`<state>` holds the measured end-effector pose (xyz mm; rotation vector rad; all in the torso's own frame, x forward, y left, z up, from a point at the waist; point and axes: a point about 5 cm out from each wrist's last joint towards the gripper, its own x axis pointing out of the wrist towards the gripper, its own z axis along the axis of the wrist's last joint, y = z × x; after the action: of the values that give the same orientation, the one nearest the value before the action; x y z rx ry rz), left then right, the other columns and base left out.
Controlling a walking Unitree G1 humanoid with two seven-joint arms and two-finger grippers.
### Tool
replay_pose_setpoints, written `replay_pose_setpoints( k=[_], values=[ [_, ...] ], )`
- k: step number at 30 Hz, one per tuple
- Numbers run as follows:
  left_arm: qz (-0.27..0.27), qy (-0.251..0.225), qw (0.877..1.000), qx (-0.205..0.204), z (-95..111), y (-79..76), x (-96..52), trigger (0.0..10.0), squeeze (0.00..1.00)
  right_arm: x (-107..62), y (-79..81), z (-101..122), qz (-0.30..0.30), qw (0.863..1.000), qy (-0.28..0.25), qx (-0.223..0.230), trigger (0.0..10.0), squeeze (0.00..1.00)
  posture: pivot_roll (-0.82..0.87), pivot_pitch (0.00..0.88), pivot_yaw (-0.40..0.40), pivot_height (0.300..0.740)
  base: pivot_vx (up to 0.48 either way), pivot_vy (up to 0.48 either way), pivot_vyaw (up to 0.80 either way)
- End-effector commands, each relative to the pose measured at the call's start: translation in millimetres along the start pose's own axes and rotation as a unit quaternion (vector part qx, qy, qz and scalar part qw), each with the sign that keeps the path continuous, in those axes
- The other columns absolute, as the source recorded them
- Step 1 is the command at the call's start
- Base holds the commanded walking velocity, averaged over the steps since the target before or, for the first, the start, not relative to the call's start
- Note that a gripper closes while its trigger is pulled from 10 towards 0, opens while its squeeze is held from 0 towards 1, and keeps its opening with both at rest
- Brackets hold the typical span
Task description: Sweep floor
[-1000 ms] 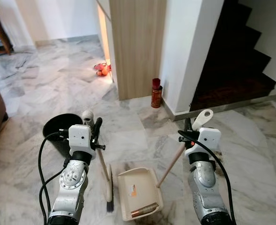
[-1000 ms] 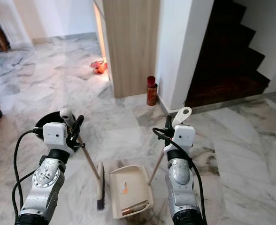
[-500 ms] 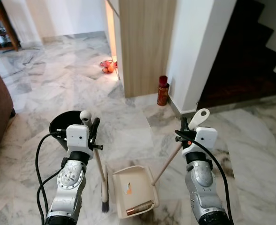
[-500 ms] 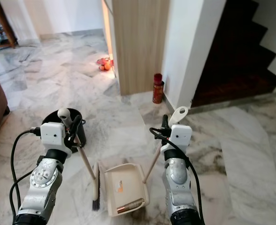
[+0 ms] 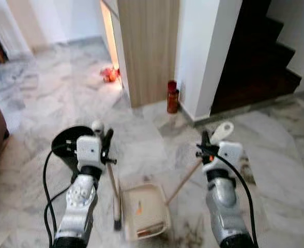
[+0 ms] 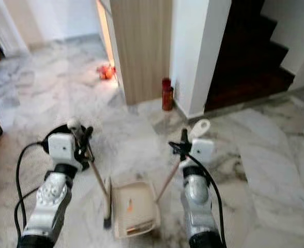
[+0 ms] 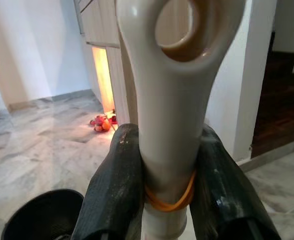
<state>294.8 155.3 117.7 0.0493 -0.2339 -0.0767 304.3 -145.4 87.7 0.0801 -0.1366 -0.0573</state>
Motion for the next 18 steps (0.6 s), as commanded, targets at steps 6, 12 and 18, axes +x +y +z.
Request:
replay_pose_setpoints(
  k=[6,12,18],
  values=[
    [0.009,-0.019,1.0,0.017,8.9,8.2,2.9,10.0,0.0,6.5,10.7,12.5,0.017,0.999,-0.03,0.002,10.0,0.0,0.09,0.008,0.035,0.74,0.0,0.245,0.35],
    [0.009,-0.019,1.0,0.017,9.0,8.4,3.0,10.0,0.0,6.3,11.2,12.3,0.017,0.999,-0.029,0.004,10.0,0.0,0.09,0.007,0.036,0.74,0.0,0.245,0.8],
    [0.01,-0.019,1.0,0.019,8.9,8.9,3.3,10.0,0.0,6.5,11.8,11.9,0.02,0.999,-0.028,0.006,10.0,0.0,0.1,0.009,0.034,0.74,0.0,0.246,0.3]
  ],
)
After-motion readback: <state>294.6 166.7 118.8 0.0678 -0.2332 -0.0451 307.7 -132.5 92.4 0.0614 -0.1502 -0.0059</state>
